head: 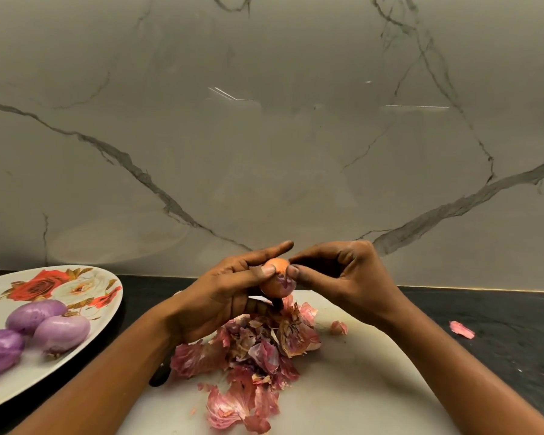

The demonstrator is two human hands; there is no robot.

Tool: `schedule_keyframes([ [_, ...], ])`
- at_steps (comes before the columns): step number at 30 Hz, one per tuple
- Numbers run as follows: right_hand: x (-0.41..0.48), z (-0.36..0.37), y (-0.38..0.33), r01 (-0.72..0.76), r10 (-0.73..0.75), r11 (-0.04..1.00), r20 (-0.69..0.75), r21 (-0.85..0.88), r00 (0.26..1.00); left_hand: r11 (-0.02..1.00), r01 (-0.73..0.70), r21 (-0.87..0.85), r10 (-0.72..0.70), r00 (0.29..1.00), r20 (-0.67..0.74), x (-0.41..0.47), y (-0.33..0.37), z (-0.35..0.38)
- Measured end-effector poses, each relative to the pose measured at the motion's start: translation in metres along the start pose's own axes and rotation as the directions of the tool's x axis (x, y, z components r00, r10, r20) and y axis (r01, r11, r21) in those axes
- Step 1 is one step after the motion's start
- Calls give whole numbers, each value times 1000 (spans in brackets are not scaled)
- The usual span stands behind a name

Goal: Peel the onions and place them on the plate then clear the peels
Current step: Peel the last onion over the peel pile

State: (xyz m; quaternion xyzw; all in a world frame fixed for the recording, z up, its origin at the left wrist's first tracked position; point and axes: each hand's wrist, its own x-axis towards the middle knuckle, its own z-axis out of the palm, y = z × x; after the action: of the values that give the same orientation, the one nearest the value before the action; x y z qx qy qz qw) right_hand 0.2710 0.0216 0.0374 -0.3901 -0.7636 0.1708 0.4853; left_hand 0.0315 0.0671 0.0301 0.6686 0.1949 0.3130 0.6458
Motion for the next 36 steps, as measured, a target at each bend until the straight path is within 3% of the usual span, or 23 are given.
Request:
schedule_keyframes([
  [7,-1,0,0,16,-16,1000,34,-3,999,999,-5,41,6,1000,-13,0,-2,-1],
  [20,-1,7,2,54,-63,990,-67,-134,996,995,-4,102,5,1000,-3,0,-5,-1],
  [28,-2,4,-3,22,-21,999,-21,39,1000,998,-41,54,43,998,-37,0,0,-3],
  [36,-2,4,1,19,-18,1000,26,-19,999,993,-12,114,13,1000,-6,-2,-2,-1],
])
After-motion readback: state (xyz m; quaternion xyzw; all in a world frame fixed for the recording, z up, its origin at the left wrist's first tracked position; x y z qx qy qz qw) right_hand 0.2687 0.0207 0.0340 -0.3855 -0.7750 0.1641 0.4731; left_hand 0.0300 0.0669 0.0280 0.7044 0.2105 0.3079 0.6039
